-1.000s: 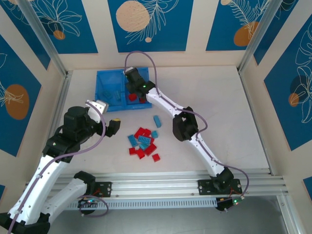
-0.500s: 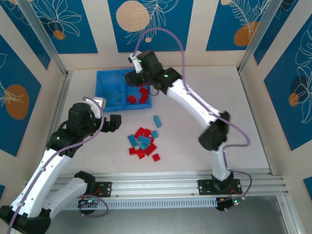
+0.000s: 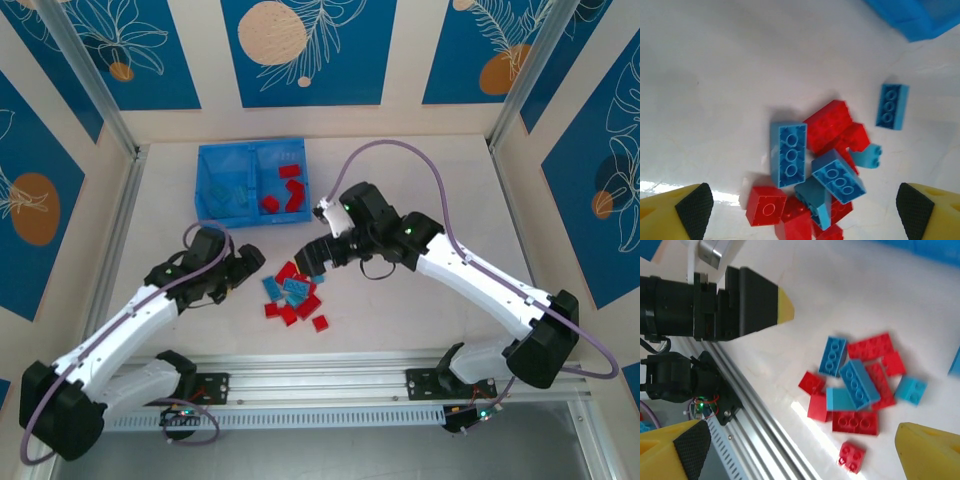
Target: Sort the legos into containers by color
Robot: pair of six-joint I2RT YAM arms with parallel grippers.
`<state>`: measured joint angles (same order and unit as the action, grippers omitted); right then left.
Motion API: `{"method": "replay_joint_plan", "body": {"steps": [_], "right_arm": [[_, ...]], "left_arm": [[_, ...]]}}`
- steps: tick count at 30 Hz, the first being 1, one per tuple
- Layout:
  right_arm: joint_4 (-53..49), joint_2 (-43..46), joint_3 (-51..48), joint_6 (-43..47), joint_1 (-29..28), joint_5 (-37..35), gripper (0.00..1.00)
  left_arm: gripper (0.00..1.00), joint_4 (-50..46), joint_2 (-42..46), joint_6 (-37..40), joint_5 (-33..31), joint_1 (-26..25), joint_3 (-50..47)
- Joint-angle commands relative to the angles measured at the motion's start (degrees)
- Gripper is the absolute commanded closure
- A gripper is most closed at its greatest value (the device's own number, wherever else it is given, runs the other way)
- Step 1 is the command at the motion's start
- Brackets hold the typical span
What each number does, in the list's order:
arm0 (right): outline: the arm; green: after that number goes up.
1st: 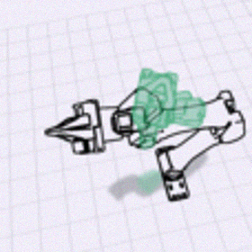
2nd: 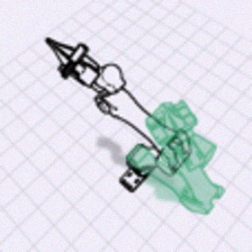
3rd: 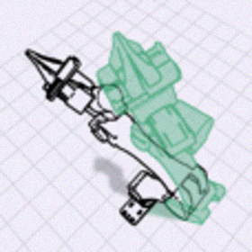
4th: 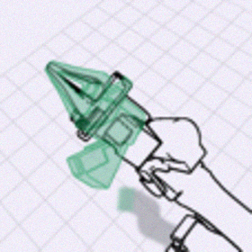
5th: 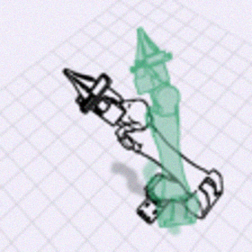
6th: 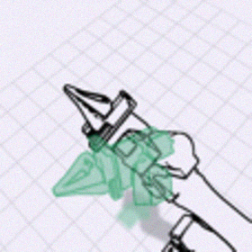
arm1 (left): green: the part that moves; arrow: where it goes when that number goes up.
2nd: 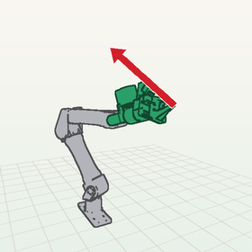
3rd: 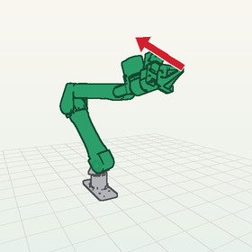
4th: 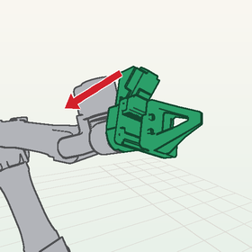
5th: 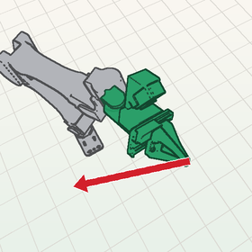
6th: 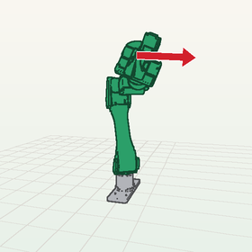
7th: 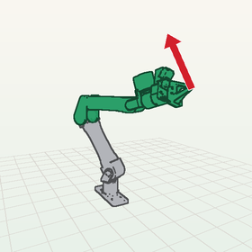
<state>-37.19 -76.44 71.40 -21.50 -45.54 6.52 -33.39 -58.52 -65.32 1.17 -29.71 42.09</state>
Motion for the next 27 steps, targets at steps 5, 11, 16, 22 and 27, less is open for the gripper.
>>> {"method": "replay_joint_plan", "body": {"steps": [5,11,16,22,27], "right_arm": [[0.1,1.3,-0.7,-4.1,-0.3,-1.7,0.03],[0.6,0.1,0.5,-3.3,-0.3,-1.7,0.03],[0.3,-0.5,0.5,-3.5,-0.3,-1.8,0.03],[0.5,-0.8,0.1,-4.6,-0.3,-2.1,0.03],[0.0,-1.2,0.8,-4.8,-0.3,-2.1,0.03]], "left_arm": [[0.2,2.3,-12.1,-2.3,-1.1,-7.2,1.4],[0.27,5.0,-19.9,2.8,-1.0,-8.4,2.2],[0.29,7.1,-22.9,5.3,-0.6,-8.3,2.0],[0.31,8.5,-25.3,7.8,-0.7,-8.4,2.5],[0.35,9.4,-27.6,8.8,0.6,-8.4,2.0]]}}
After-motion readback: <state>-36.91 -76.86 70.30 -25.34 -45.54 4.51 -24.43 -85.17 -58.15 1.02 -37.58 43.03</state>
